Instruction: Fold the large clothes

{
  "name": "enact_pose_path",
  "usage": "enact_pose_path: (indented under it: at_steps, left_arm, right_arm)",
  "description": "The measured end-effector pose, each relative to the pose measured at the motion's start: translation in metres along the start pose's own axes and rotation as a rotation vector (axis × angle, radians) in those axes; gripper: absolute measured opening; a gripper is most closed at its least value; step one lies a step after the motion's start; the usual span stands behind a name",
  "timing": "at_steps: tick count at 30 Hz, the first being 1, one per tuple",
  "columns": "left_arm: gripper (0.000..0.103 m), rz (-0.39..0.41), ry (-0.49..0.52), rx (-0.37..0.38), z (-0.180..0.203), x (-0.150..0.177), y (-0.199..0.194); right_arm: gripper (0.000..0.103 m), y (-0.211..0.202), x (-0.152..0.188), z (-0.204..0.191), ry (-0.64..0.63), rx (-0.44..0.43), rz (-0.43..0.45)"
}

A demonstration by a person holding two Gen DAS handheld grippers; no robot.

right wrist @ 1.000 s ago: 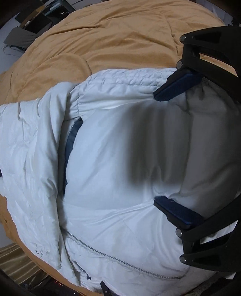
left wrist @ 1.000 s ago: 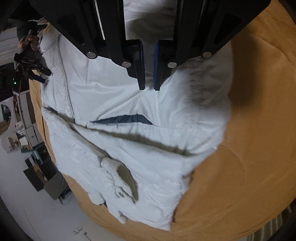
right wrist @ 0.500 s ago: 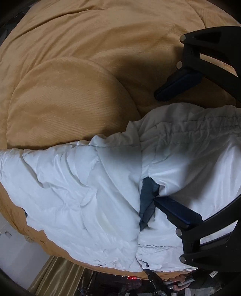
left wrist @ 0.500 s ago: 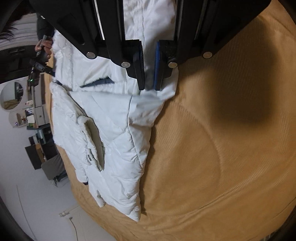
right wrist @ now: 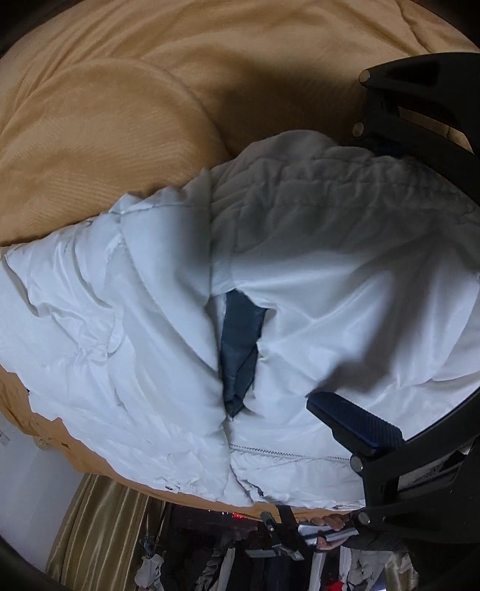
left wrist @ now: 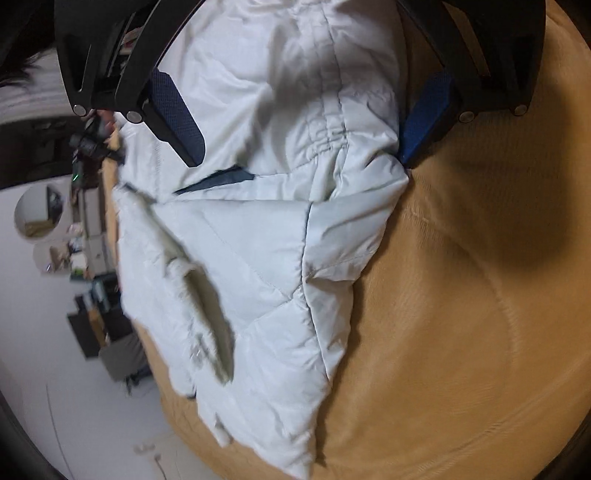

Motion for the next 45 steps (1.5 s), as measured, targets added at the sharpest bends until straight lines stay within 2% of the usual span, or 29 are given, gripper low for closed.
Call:
enact_pose_path:
  at_steps: [3, 6, 9, 11, 12, 15, 18, 19, 20, 21, 22, 24, 25, 26, 28, 31, 34, 36, 40, 43, 45]
  left_arm:
    - [0.103, -0.007, 0.047, 0.03, 0.003, 0.007, -0.001]
    - [0.102, -0.018, 0.021, 0.153, 0.009, 0.03, -0.006]
    - [0.102, 0.021, -0.027, 0.262, 0.01, 0.048, -0.018]
    - [0.101, -0.05, -0.087, 0.357, 0.014, 0.07, -0.016]
    - [0.101, -0.066, -0.088, 0.375, 0.017, 0.079, -0.017]
    - [0.101, -0.056, -0.027, 0.369, 0.031, 0.104, -0.015]
    - [0.101, -0.011, -0.047, 0.344, 0.037, 0.114, -0.009]
    - [0.098, -0.005, -0.068, 0.328, 0.036, 0.113, -0.005]
    - [0.082, -0.004, -0.084, 0.286, 0.033, 0.111, -0.001]
    - [0.064, 0.0, -0.095, 0.234, 0.03, 0.109, 0.001]
    - [0.028, 0.004, -0.104, 0.183, 0.025, 0.106, 0.002]
    - [0.024, 0.01, -0.091, 0.152, 0.031, 0.102, -0.002]
    - [0.019, 0.024, -0.049, 0.124, 0.036, 0.102, -0.009]
    - [0.017, 0.05, 0.015, 0.09, 0.048, 0.101, -0.019]
    - [0.016, 0.098, 0.098, 0.074, 0.066, 0.095, -0.044]
    - [0.015, 0.165, 0.171, 0.079, 0.091, 0.091, -0.082]
    - [0.014, 0.165, 0.253, 0.124, 0.102, 0.114, -0.116]
    - [0.015, 0.144, 0.286, 0.182, 0.103, 0.14, -0.134]
    - [0.015, 0.08, 0.326, 0.346, 0.101, 0.189, -0.163]
    - [0.016, 0.044, 0.33, 0.352, 0.1, 0.201, -0.161]
    - [0.016, 0.054, 0.266, 0.359, 0.098, 0.186, -0.158]
  right_arm:
    - [0.103, 0.001, -0.003, -0.001, 0.001, -0.044, -0.018]
    - [0.103, -0.009, 0.013, -0.008, -0.027, -0.115, -0.04]
    - [0.103, -0.018, 0.038, -0.015, -0.023, -0.198, -0.062]
    - [0.103, -0.023, 0.053, -0.02, -0.023, -0.237, -0.067]
    - [0.103, -0.025, 0.06, -0.023, -0.021, -0.248, -0.072]
    - [0.103, -0.031, 0.084, -0.038, -0.047, -0.308, -0.103]
    - [0.103, -0.024, 0.098, -0.046, -0.082, -0.257, -0.121]
    - [0.101, -0.021, 0.101, -0.045, -0.08, -0.244, -0.131]
    - [0.086, -0.016, 0.102, -0.042, -0.072, -0.22, -0.138]
    - [0.057, -0.009, 0.102, -0.037, -0.059, -0.172, -0.151]
    - [0.048, -0.004, 0.1, -0.032, -0.041, -0.137, -0.161]
    - [0.027, -0.006, 0.094, -0.028, 0.031, -0.139, -0.161]
    - [0.023, -0.015, 0.089, -0.031, 0.03, -0.137, -0.144]
    - [0.019, -0.026, 0.085, -0.037, 0.008, -0.129, -0.119]
    - [0.017, -0.054, 0.078, -0.056, -0.062, -0.111, -0.062]
    - [0.015, -0.103, 0.069, -0.091, -0.153, -0.113, 0.019]
    - [0.015, -0.145, 0.076, -0.112, -0.224, -0.115, 0.05]
    - [0.015, -0.162, 0.096, -0.116, -0.267, -0.116, 0.03]
    - [0.015, -0.184, 0.154, -0.114, -0.328, -0.16, -0.066]
    - [0.015, -0.182, 0.182, -0.115, -0.354, -0.175, -0.138]
    - [0.014, -0.175, 0.175, -0.109, -0.32, -0.164, -0.162]
Point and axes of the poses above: each gripper's, at about its wrist camera, not at the fingertips, and y roughly the way its jaws point, z to its right, x to its underside, the point moved 9 cm from there along y, roughly the way its jaws point, and after that the axes turned 4 degrees about -x, right-handed, at the moved point
